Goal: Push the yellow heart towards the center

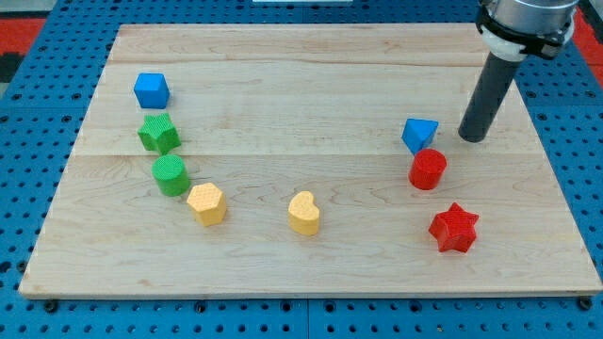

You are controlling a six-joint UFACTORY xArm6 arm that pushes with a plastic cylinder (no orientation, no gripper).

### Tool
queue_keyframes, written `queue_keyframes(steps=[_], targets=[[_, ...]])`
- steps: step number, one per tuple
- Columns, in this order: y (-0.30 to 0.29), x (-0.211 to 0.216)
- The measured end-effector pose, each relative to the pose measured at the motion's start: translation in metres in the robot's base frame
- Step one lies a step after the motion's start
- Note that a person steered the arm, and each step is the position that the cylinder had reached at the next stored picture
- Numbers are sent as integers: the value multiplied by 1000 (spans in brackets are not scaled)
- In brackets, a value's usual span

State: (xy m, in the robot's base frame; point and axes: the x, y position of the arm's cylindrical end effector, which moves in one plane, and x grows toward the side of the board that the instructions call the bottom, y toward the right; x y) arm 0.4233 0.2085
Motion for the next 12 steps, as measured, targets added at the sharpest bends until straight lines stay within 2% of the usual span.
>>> queue_keyframes(steps=[2, 3, 4, 5, 6, 7, 8, 9, 10, 12], targets=[[-50, -10], [-43, -38], [-88, -73], [-173, -67], [-176, 3], [-128, 59], [-126, 118], [-202, 147], [-236, 126], [-245, 63]])
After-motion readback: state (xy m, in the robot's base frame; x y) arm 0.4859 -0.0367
